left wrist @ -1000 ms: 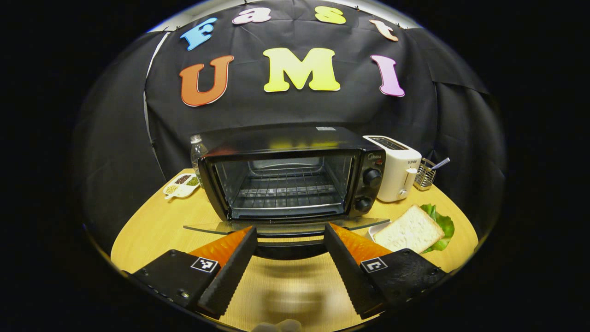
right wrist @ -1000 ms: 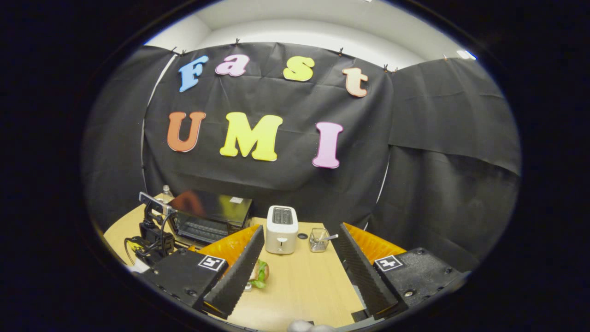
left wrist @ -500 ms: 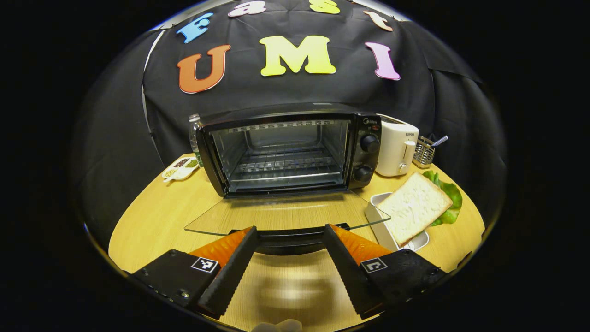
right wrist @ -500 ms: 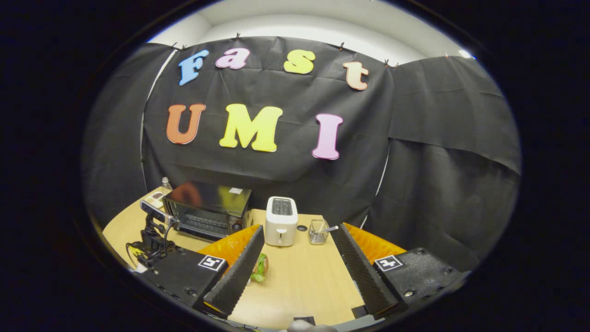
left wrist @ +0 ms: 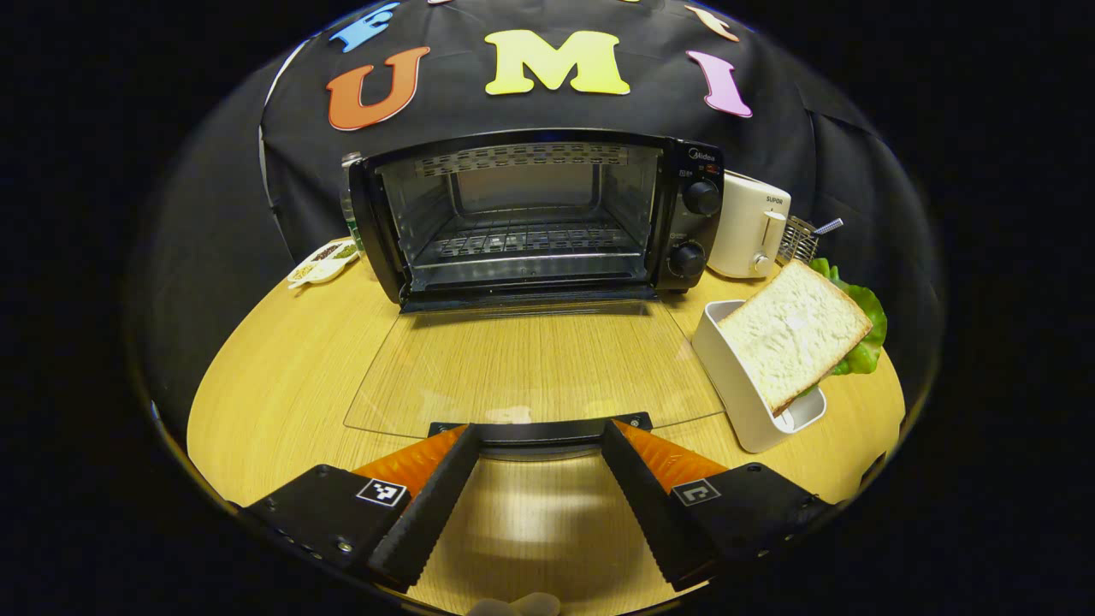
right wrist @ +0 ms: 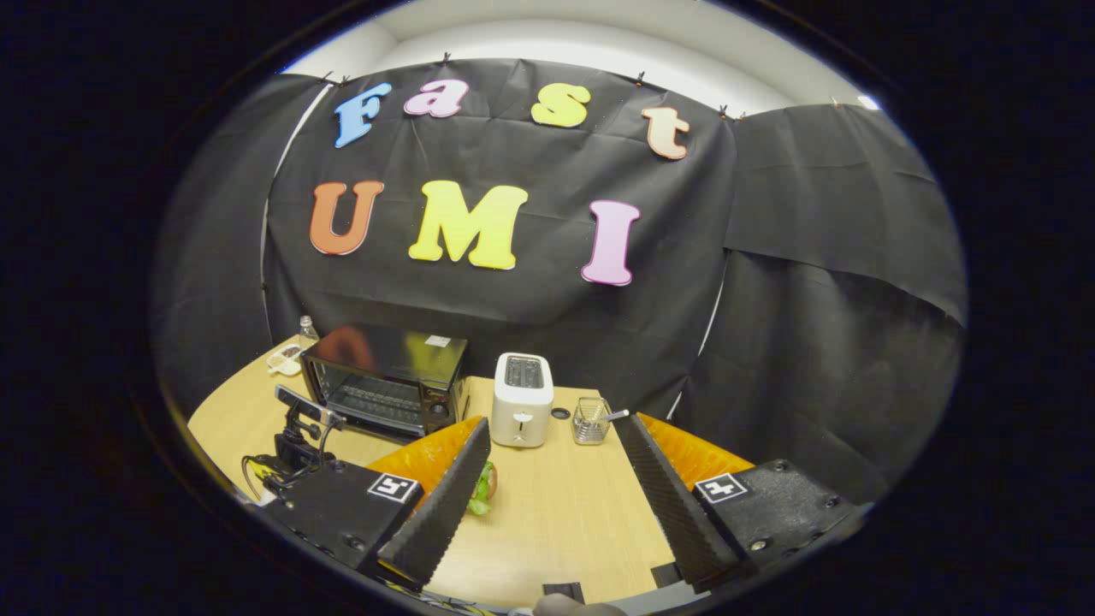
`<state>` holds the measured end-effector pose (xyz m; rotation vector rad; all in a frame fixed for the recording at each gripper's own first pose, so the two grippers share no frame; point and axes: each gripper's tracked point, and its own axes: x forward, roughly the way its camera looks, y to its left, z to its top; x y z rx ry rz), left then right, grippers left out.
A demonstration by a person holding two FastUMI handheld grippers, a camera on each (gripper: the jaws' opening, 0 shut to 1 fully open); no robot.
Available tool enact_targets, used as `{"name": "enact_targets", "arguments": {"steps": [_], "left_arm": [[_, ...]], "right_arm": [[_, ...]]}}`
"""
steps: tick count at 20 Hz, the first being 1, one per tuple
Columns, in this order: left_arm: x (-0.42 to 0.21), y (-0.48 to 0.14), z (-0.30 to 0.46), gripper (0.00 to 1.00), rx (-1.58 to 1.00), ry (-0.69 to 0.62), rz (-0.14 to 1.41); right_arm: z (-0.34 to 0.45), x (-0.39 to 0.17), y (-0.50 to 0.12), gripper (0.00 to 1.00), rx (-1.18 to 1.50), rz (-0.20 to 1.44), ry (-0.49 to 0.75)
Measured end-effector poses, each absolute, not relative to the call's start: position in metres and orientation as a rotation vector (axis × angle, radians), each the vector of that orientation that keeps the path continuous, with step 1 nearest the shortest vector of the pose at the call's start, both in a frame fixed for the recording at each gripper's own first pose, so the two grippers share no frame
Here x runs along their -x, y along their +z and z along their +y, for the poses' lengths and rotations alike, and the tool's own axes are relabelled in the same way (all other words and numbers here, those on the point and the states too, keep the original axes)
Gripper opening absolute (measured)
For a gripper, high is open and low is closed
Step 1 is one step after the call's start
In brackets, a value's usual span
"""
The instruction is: Open the electric oven with the left hand, put the food in, and close the electric oven.
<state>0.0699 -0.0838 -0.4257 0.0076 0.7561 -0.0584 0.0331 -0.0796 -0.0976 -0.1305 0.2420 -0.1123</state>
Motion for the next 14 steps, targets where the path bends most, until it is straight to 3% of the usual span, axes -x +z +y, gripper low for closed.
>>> {"name": "enact_targets", "arguments": {"steps": [1,2,6,11,13,14], "left_arm": [[-0.069,-0.425,-0.083,0.97,-0.005,-0.057,0.755],[-0.070,-0.423,-0.083,0.98,-0.005,-0.055,0.748],[-0.071,-0.398,-0.069,0.96,-0.026,-0.029,0.687],[-0.061,-0.326,-0.048,0.96,0.009,-0.003,0.566],[-0.051,-0.293,-0.039,0.96,0.020,0.011,0.509],[-0.046,-0.276,-0.034,0.96,0.021,0.015,0.481]], "right_arm": [[-0.080,-0.034,-0.099,0.96,0.128,0.246,-0.111],[-0.080,-0.034,-0.099,1.00,0.122,0.245,-0.109],[-0.081,-0.037,-0.102,1.00,0.109,0.244,-0.097],[-0.076,-0.049,-0.134,0.95,0.049,0.281,-0.049],[-0.072,-0.059,-0.158,1.00,0.031,0.317,-0.021],[-0.070,-0.064,-0.172,0.95,0.020,0.339,-0.005]]}}
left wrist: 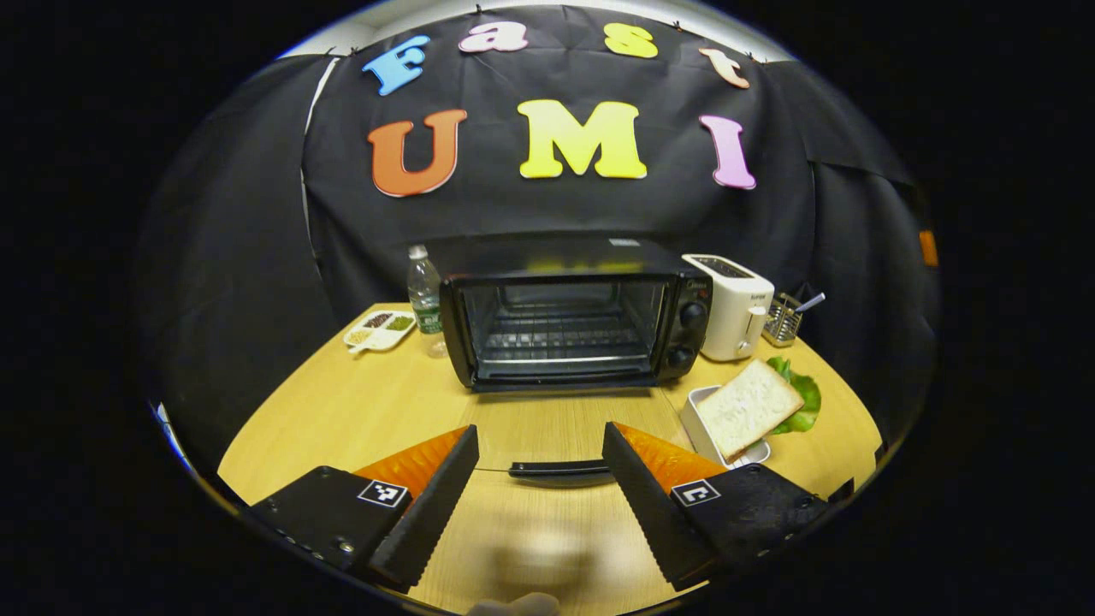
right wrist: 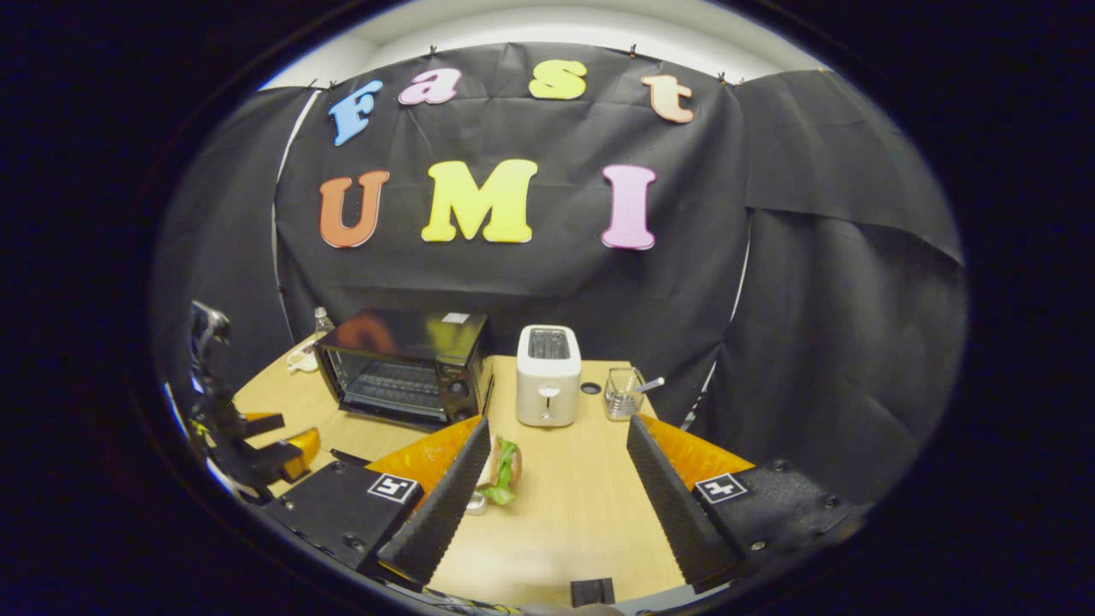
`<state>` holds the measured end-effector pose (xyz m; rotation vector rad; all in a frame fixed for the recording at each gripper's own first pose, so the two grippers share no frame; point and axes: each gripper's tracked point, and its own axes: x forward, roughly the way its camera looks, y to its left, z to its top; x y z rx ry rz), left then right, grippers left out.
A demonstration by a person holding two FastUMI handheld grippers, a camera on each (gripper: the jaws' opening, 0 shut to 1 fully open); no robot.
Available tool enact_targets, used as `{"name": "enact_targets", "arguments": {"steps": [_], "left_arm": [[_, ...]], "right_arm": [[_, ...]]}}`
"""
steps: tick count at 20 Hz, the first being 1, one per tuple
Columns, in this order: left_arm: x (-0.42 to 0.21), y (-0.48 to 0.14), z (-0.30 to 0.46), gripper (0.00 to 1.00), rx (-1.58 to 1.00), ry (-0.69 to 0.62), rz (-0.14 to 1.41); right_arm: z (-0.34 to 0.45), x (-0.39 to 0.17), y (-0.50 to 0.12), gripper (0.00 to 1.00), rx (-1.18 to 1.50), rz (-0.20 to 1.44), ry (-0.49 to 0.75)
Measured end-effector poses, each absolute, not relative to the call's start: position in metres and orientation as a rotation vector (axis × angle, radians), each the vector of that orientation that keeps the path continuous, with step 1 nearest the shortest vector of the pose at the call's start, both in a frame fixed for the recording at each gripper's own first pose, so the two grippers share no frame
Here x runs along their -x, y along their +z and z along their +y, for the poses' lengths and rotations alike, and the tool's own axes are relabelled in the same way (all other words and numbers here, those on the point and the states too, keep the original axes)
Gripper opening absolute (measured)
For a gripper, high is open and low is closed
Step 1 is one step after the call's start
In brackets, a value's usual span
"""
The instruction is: Open the electric oven with the left hand, put the food in, and close the electric oven.
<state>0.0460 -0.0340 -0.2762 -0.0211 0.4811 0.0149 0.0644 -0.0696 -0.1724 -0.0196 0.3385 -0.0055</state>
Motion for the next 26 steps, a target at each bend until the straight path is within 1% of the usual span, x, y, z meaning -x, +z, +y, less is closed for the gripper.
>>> {"name": "enact_targets", "arguments": {"steps": [1,6,9,12,13,14,16,17,18,19,20,21,22,23,24,25,26], "left_arm": [[-0.040,-0.260,-0.030,0.96,0.022,0.019,0.455],[-0.013,-0.181,-0.018,0.96,0.006,0.021,0.332],[0.001,-0.151,-0.017,0.96,0.026,0.039,0.304],[0.007,-0.136,-0.019,0.96,0.004,0.062,0.297],[0.008,-0.136,-0.021,0.96,-0.002,0.072,0.306],[0.007,-0.137,-0.023,0.95,-0.006,0.085,0.315],[0.006,-0.138,-0.030,0.96,0.007,0.108,0.328],[0.006,-0.141,-0.032,0.96,0.011,0.125,0.345],[0.005,-0.143,-0.034,0.96,0.013,0.137,0.353],[0.004,-0.142,-0.036,0.96,0.015,0.149,0.361],[0.003,-0.141,-0.039,0.96,0.019,0.159,0.364],[0.002,-0.141,-0.041,0.96,0.020,0.169,0.368],[0.002,-0.140,-0.042,0.96,0.020,0.178,0.371],[0.002,-0.140,-0.043,0.96,0.017,0.189,0.374],[0.003,-0.140,-0.043,0.96,0.016,0.200,0.381],[0.003,-0.140,-0.045,0.96,0.017,0.207,0.383],[0.004,-0.140,-0.047,0.96,0.017,0.216,0.385]], "right_arm": [[-0.067,-0.069,-0.187,1.00,0.006,0.364,0.012],[-0.048,-0.095,-0.256,1.00,-0.053,0.485,0.109],[-0.034,-0.122,-0.288,1.00,-0.092,0.546,0.171],[-0.018,-0.149,-0.314,1.00,-0.126,0.599,0.237],[-0.015,-0.160,-0.323,0.89,-0.140,0.613,0.257],[-0.012,-0.169,-0.330,0.98,-0.154,0.633,0.272],[-0.009,-0.185,-0.344,0.97,-0.181,0.675,0.304],[-0.006,-0.192,-0.351,0.85,-0.199,0.698,0.320],[-0.003,-0.195,-0.356,0.97,-0.220,0.722,0.341],[0.000,-0.199,-0.360,0.83,-0.241,0.745,0.362],[0.000,-0.201,-0.363,0.78,-0.257,0.763,0.370],[-0.001,-0.204,-0.366,0.75,-0.269,0.776,0.372],[0.000,-0.204,-0.365,0.79,-0.283,0.786,0.381],[0.000,-0.205,-0.365,0.62,-0.302,0.797,0.389],[0.002,-0.204,-0.365,0.61,-0.311,0.811,0.401],[0.003,-0.204,-0.364,0.65,-0.320,0.812,0.413],[0.005,-0.205,-0.361,0.50,-0.319,0.814,0.433]]}}
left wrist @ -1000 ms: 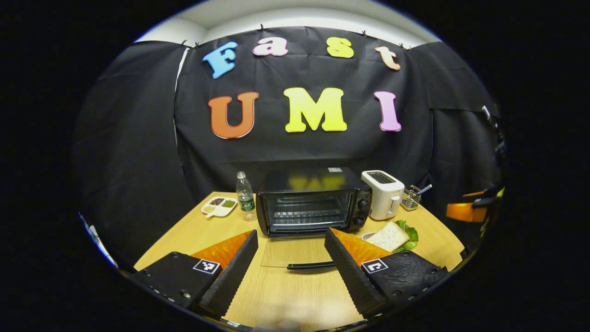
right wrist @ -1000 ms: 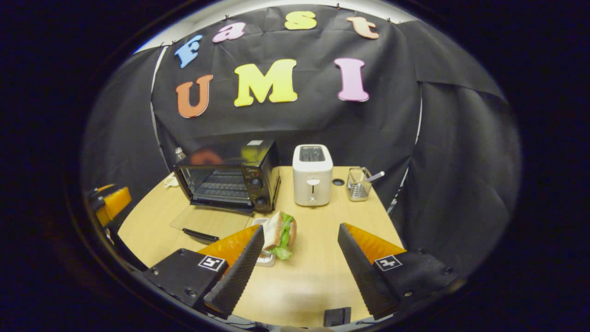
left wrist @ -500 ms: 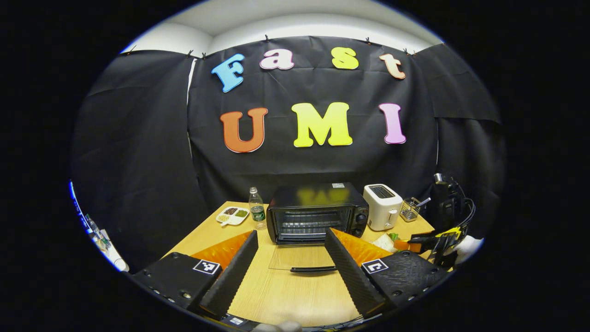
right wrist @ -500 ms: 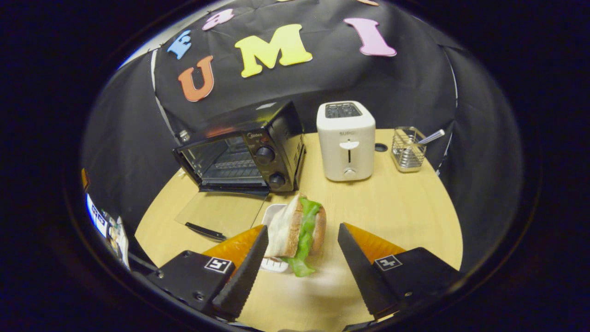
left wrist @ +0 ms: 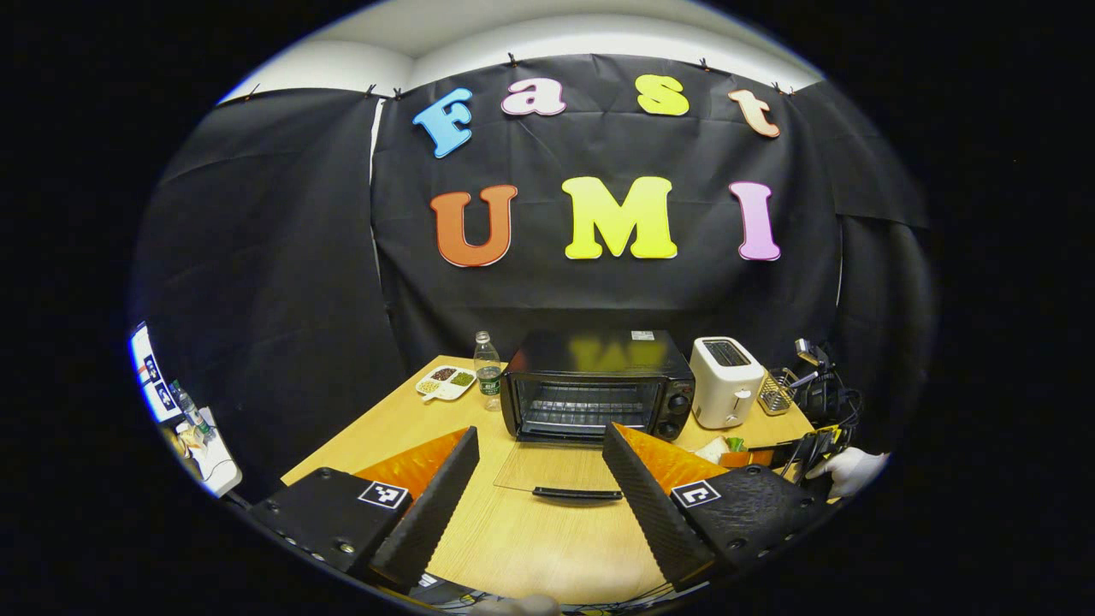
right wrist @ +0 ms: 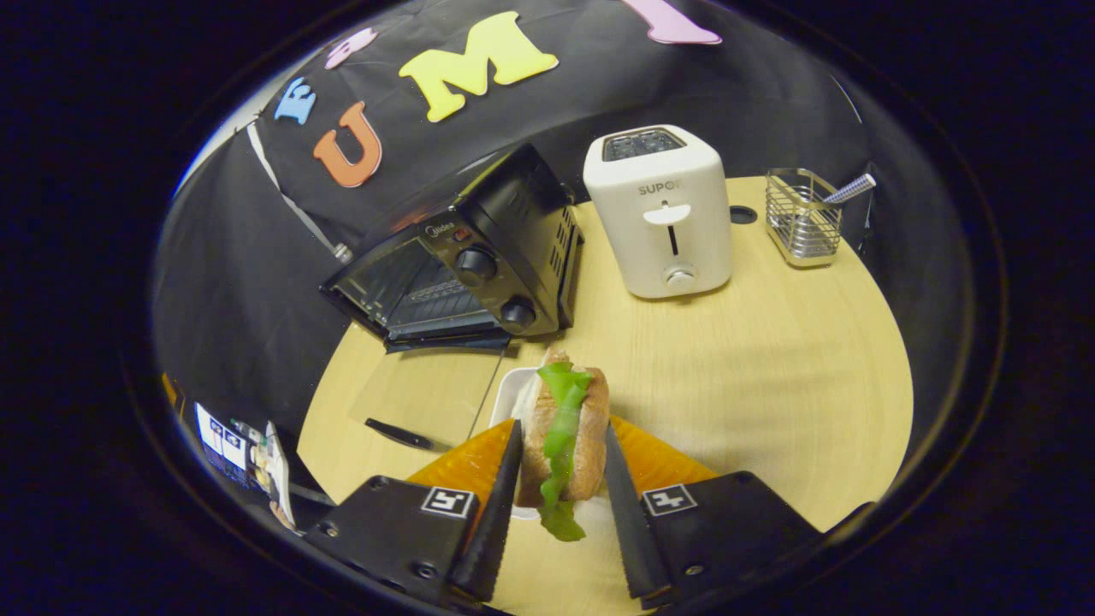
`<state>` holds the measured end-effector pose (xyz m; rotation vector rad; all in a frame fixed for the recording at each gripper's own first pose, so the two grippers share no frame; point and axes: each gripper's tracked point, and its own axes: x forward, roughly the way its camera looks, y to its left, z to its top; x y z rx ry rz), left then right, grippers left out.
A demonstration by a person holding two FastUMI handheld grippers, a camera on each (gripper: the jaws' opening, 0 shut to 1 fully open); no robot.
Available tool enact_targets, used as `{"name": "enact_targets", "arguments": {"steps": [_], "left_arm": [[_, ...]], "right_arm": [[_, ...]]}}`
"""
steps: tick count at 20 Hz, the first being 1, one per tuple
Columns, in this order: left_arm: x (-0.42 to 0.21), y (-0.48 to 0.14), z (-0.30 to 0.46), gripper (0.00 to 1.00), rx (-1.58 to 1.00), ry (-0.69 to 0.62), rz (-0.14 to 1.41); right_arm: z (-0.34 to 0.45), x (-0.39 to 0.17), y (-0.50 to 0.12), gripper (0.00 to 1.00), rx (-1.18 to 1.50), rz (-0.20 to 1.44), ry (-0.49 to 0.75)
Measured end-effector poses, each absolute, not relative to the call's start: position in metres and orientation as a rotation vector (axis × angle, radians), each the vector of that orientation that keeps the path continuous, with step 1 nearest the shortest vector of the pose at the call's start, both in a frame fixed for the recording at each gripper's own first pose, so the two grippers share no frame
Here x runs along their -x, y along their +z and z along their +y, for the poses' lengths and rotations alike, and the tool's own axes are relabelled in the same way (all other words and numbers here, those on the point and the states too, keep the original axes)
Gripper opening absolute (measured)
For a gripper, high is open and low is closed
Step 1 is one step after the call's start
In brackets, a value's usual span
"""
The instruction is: Open the electric oven with the left hand, put the food in, and close the electric oven.
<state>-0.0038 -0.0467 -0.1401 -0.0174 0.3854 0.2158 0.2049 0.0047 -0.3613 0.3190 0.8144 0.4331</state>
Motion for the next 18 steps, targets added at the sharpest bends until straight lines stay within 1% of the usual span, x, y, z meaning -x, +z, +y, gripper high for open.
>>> {"name": "enact_targets", "arguments": {"steps": [1,2,3,4,6,7,8,13,18], "left_arm": [[0.004,-0.141,-0.048,0.96,0.018,0.224,0.390],[0.005,-0.142,-0.049,0.96,0.016,0.232,0.391],[0.004,-0.142,-0.049,0.96,0.011,0.238,0.387],[0.006,-0.141,-0.049,0.96,0.007,0.246,0.387],[0.009,-0.143,-0.053,0.96,0.006,0.230,0.382],[0.010,-0.144,-0.055,0.96,0.006,0.212,0.381],[0.010,-0.143,-0.055,0.96,0.002,0.192,0.374],[0.015,-0.142,-0.050,0.96,-0.006,0.082,0.358],[0.025,-0.153,-0.038,0.96,-0.023,-0.009,0.380]], "right_arm": [[0.007,-0.204,-0.360,0.45,-0.330,0.813,0.445],[0.011,-0.204,-0.354,0.37,-0.352,0.810,0.462],[0.014,-0.203,-0.353,0.43,-0.361,0.809,0.472],[0.016,-0.200,-0.350,0.39,-0.364,0.802,0.482],[0.019,-0.196,-0.335,0.39,-0.352,0.765,0.487],[0.019,-0.193,-0.324,0.29,-0.354,0.734,0.478],[0.021,-0.190,-0.309,0.39,-0.368,0.702,0.467],[0.042,-0.176,-0.241,0.39,-0.491,0.510,0.369],[0.107,-0.174,-0.219,0.38,-0.687,0.367,0.322]]}}
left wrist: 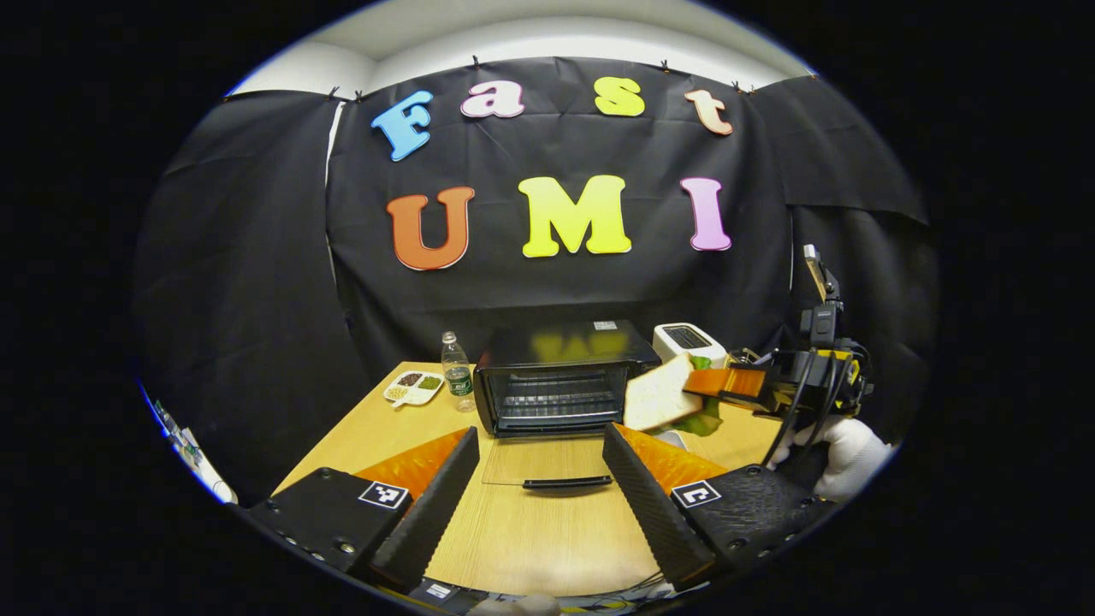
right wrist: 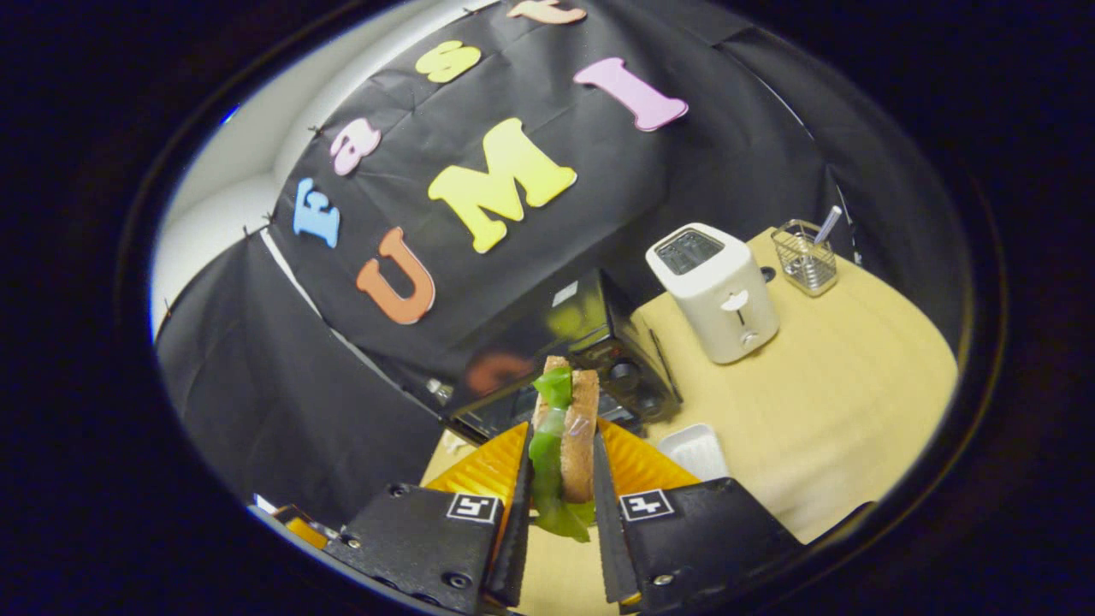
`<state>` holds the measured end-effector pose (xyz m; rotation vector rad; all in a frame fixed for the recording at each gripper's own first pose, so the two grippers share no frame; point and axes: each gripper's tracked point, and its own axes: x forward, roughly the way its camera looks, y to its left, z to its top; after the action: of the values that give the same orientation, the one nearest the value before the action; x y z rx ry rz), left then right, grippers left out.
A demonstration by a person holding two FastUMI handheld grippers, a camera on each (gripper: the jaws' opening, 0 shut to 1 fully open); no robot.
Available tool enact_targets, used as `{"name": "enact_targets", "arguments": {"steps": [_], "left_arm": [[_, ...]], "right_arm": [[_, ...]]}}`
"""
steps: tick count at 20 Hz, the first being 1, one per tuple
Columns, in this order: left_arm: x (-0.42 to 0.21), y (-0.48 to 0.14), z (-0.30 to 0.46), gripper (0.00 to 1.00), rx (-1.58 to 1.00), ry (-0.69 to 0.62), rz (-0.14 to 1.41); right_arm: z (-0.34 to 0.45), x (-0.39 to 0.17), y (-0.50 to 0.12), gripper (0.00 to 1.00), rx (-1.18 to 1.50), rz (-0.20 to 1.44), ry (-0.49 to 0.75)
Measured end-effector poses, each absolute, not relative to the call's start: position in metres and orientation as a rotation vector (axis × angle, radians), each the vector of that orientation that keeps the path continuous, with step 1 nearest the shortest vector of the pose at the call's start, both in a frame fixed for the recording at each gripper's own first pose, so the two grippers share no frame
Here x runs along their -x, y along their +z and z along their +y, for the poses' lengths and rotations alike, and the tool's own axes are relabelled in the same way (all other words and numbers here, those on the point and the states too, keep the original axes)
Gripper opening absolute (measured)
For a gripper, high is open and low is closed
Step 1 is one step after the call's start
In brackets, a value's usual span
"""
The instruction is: Open the electric oven with the left hand, put the food in, and close the electric oven.
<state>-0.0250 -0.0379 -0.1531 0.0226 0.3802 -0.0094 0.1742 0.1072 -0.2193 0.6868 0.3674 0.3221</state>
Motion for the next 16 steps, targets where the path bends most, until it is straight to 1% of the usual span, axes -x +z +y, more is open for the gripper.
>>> {"name": "enact_targets", "arguments": {"steps": [3,5,8,10,16], "left_arm": [[0.038,-0.159,-0.022,0.96,-0.047,-0.044,0.391],[0.045,-0.162,-0.007,0.96,-0.072,-0.052,0.393],[0.053,-0.168,0.013,0.96,-0.101,-0.050,0.390],[0.057,-0.169,0.022,0.96,-0.108,-0.050,0.391],[0.067,-0.182,0.048,0.96,-0.121,-0.024,0.428]], "right_arm": [[0.150,-0.180,-0.225,0.38,-0.735,0.307,0.298],[0.174,-0.190,-0.236,0.38,-0.809,0.294,0.275],[0.199,-0.206,-0.259,0.39,-0.922,0.291,0.212],[0.213,-0.222,-0.279,0.38,-0.951,0.295,0.166],[0.253,-0.271,-0.310,0.38,-1.064,0.311,0.094]]}}
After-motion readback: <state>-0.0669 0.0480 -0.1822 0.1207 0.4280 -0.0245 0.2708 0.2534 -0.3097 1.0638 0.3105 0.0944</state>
